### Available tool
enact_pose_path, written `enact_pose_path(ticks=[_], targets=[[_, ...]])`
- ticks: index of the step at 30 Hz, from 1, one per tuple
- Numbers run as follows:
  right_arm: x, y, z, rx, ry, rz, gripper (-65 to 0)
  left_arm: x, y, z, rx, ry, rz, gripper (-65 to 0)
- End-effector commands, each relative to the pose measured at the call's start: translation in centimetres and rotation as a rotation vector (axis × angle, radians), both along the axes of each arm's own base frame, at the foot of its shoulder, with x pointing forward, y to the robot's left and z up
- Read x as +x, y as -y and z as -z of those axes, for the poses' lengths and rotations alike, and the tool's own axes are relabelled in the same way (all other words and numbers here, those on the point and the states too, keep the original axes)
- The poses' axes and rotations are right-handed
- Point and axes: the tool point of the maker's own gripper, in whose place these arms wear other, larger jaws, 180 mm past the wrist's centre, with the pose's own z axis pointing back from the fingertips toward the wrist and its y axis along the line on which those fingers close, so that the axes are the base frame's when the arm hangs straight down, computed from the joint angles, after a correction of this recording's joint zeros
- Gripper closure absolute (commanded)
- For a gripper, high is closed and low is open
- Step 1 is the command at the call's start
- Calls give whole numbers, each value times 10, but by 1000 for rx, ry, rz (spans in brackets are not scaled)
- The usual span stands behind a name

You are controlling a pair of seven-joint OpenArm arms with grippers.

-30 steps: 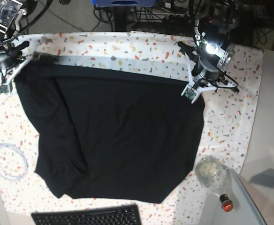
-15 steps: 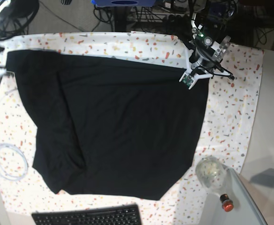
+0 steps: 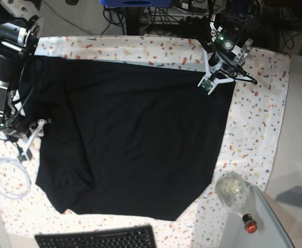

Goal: Layout the t-shirt on the table in an organized manner, then fold the t-shirt properly
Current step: 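Pull the held shirt edge away from the body with both grippers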

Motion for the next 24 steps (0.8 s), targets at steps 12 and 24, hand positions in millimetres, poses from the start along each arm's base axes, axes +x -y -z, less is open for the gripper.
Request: enact_pose_path(ticks=[12,24], targets=[[-2,15,-8,-2,82,39,0,5,-2,-6,7,27,2,0],[-24,94,-87,-158,198,286,0,8,9,-6,-21,34,-10,0]])
